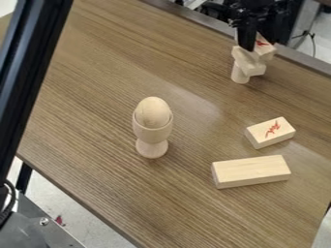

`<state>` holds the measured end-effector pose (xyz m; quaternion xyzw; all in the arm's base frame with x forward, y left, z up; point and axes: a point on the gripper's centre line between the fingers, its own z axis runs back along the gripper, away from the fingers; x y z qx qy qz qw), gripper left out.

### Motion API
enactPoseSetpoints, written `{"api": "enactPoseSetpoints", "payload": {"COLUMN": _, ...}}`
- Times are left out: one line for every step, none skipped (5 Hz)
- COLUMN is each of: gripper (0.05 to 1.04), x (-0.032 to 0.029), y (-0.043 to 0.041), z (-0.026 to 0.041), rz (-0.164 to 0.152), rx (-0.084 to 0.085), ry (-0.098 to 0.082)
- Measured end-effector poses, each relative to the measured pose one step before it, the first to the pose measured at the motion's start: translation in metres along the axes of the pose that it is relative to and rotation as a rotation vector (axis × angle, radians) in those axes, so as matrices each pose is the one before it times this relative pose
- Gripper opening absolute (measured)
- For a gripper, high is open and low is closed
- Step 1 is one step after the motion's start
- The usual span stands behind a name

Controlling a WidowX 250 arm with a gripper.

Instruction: Put the written rectangle block on top of the block

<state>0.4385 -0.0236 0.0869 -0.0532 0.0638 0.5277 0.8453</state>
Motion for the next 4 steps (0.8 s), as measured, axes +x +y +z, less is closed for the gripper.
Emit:
{"api": "enactPoseSetpoints", "payload": {"gripper": 0.891, "x": 0.00165, "y": 0.00075, "z": 0.00022, "rz": 0.0044, "rx": 0.0009, "ry": -0.0028}}
{"api": "enactPoseSetpoints", "payload": {"gripper": 1.005, "x": -0.00043, "y": 0.00101, "z": -0.00161, "rz": 0.0008, "rx": 0.0071, "ry": 0.0}}
{"api": "enactPoseSetpoints", "payload": {"gripper": 1.0, "x": 0.00026, "y": 0.00015, "z": -0.00038, "rz": 0.0001, "rx": 0.0007, "ry": -0.0014}}
{"api": "enactPoseSetpoints", "payload": {"gripper": 1.0, "x": 0.00164, "y": 0.00025, "z": 0.00865, "rz": -0.0086, "rx": 0.0058, "ry": -0.0175}}
